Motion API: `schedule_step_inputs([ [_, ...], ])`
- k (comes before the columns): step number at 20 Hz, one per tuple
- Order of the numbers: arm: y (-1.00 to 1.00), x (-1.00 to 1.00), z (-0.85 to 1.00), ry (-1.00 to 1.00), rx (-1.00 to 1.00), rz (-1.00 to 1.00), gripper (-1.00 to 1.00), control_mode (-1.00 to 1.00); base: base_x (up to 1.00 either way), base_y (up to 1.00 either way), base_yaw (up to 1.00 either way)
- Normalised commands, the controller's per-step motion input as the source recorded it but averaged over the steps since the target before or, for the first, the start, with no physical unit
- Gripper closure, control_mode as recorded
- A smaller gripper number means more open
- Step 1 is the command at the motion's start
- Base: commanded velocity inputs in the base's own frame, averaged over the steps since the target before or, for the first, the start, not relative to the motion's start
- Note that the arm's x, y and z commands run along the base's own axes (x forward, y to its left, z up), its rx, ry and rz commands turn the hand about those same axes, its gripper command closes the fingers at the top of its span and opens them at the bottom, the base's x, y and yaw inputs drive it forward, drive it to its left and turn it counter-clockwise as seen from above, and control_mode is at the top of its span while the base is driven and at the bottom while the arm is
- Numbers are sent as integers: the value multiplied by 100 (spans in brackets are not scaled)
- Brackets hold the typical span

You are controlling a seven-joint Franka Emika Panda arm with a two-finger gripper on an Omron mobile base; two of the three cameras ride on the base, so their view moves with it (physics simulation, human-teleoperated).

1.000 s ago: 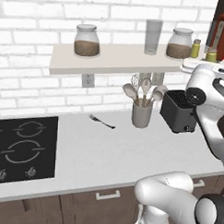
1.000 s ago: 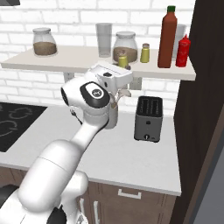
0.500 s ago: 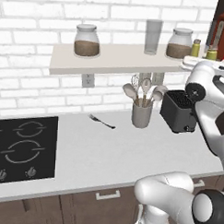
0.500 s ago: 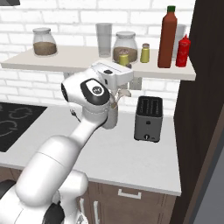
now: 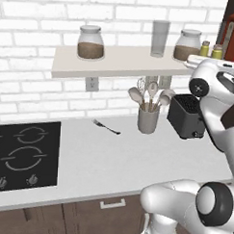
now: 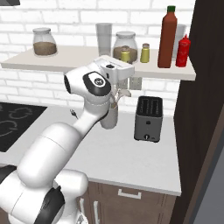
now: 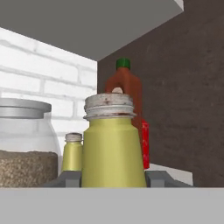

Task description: Put the shaker and condiment bottle from the counter next to their counterparts in the cabinet.

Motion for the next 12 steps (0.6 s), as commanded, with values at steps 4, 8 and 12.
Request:
schedule_step_inputs([
  [4, 0, 11, 3, 0, 0, 0, 100, -100, 0, 0, 0],
  [8, -9, 17, 8, 0, 0, 0, 100, -100, 0, 0, 0],
  [12, -7, 9, 0, 0, 0, 0, 100, -100, 0, 0, 0],
])
